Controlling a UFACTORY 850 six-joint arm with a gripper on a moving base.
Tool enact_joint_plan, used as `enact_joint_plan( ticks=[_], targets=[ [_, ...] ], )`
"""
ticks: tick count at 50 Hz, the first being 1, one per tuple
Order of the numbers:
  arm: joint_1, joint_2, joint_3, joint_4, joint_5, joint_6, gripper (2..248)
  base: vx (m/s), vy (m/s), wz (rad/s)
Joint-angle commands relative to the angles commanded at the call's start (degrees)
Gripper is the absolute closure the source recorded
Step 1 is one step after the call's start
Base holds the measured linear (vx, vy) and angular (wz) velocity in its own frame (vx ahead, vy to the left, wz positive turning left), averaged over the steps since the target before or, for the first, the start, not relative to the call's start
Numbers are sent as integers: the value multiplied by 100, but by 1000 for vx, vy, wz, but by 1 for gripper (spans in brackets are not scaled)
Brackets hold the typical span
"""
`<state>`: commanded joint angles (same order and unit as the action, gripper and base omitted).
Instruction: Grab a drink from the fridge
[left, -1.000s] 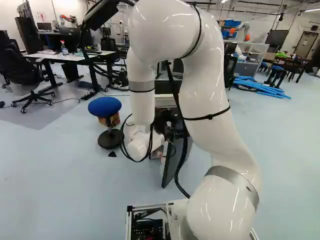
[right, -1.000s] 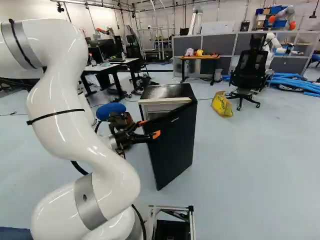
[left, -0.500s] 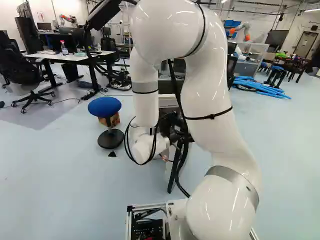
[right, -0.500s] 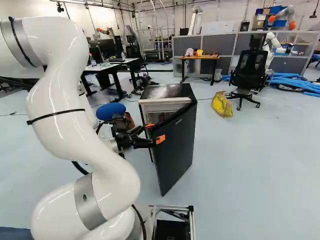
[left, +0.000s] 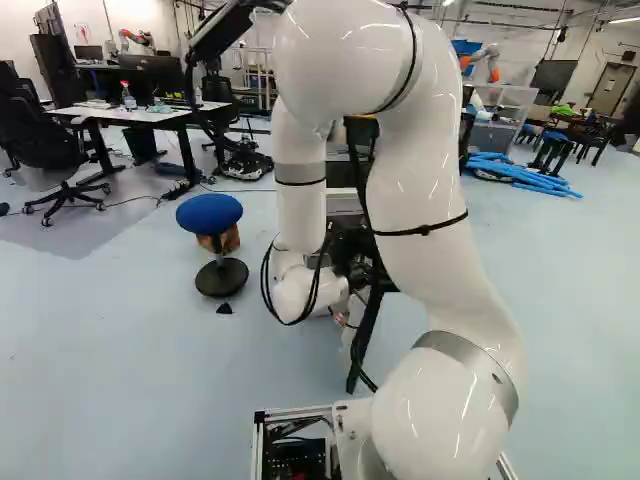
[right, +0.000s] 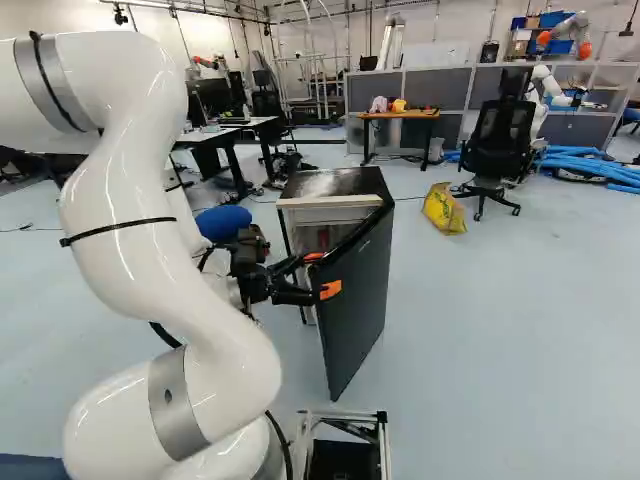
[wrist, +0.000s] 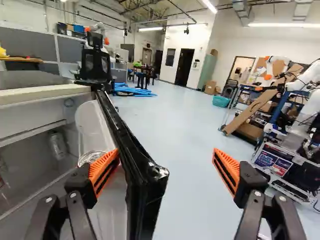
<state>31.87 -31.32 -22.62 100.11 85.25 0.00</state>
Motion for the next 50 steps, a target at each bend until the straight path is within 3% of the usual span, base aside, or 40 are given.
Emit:
enact_joint_plan(
  ticks=[21, 50],
  targets=[
    [-604, -11, -247, 490, 0, 0, 3, 0, 0, 0],
    [-1586, -22, -724, 1183, -50, 0, 3, 0, 0, 0]
  ],
)
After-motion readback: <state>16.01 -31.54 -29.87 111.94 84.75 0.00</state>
